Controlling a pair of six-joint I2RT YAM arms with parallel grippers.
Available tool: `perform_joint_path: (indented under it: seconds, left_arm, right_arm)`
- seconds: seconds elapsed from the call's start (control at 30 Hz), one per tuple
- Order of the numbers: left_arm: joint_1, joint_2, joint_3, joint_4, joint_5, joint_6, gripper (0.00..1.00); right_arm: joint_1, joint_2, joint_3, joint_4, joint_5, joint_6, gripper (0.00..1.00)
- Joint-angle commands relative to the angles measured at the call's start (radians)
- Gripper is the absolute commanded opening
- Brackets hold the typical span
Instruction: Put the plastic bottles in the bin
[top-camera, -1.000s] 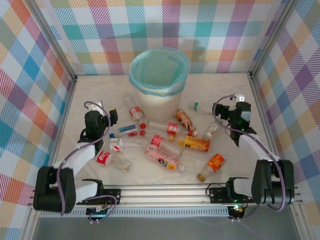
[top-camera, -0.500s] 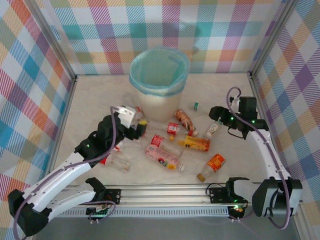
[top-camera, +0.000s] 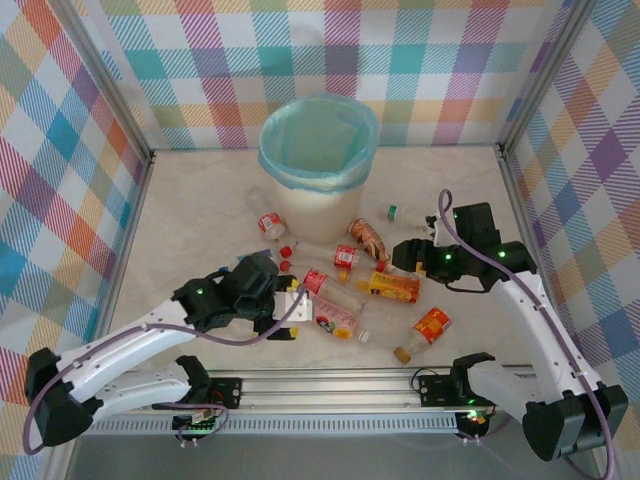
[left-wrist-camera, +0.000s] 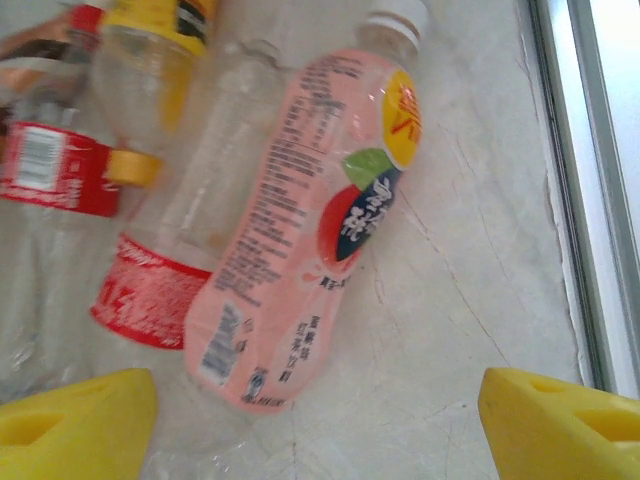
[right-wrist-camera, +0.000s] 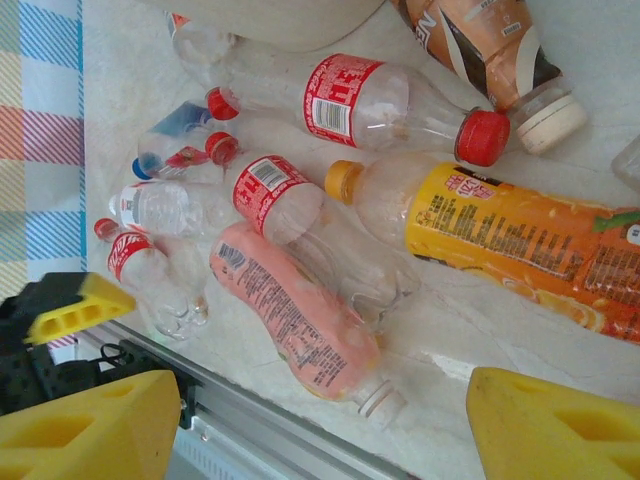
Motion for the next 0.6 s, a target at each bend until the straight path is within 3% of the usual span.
perform_joint_path:
  seconds: [0.0, 0.13, 0.57]
  left_arm:
    - [-0.022, 0.059, -0.023, 0.053, 0.013, 0.11, 0.85]
    - [-0.026, 0.125, -0.034, 0.161, 0.012, 0.116, 0.86]
    - [-0.026, 0.403, 0.02, 0.235, -0.057, 0.123, 0.83]
  right_arm:
    - [0.008, -0.026, 0.003, -0.02, 0.009, 0.028, 0.76]
    - [0.008, -0.023, 0.004, -0.008, 0.01, 0.021, 0.77]
    - [0.009, 0.022, -0.01, 0.051, -0.021, -0.001, 0.77]
